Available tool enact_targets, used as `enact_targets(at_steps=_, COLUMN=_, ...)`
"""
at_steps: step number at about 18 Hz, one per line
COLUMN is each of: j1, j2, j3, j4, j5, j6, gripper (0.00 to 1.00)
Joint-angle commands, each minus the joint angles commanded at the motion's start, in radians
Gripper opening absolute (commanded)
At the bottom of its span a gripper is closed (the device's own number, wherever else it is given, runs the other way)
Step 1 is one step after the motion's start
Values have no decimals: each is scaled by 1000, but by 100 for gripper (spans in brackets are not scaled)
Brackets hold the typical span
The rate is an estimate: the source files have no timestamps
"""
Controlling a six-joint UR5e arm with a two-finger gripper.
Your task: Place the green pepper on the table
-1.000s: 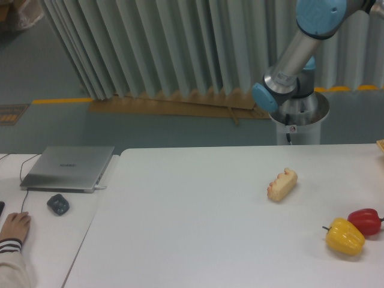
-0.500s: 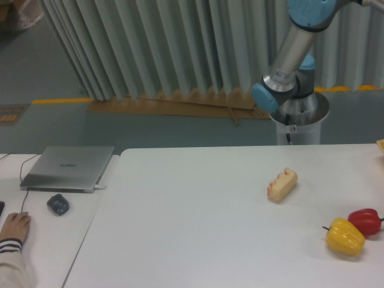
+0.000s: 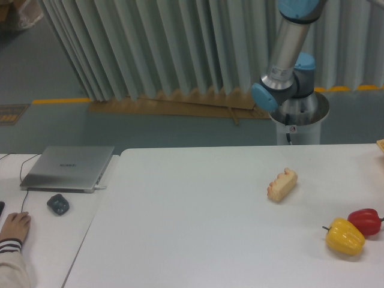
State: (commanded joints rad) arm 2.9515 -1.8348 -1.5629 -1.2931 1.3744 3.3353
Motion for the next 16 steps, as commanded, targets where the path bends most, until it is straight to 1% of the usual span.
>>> enact_targets(at_steps=4, j1=-34, j2=51, j3=-60, j4=-9, j5=-2, j6=-123, gripper=64)
enact_targets(at_steps=6, j1=-66, j2=58, j3=-66, j4=-14, j5=-2, j6=-184, gripper=63)
enact_targets(at_steps=8, j1=-84, j2=80, j3=-78, j4=-14, j5=0, j6=-227, gripper=63)
enact_targets(at_steps=12, j1=-156, j2=97, j3=-97, j4=-14, j5=5, j6=-362, gripper=63)
enact_targets(at_steps=15, j1=-221, j2=106, j3=-108, j4=-8, j5=26, j6=-495, gripper=63)
enact_targets(at_steps=16, j1=-238, j2=111, j3=-108, j4=-9, j5=50, j6=-538, gripper=62)
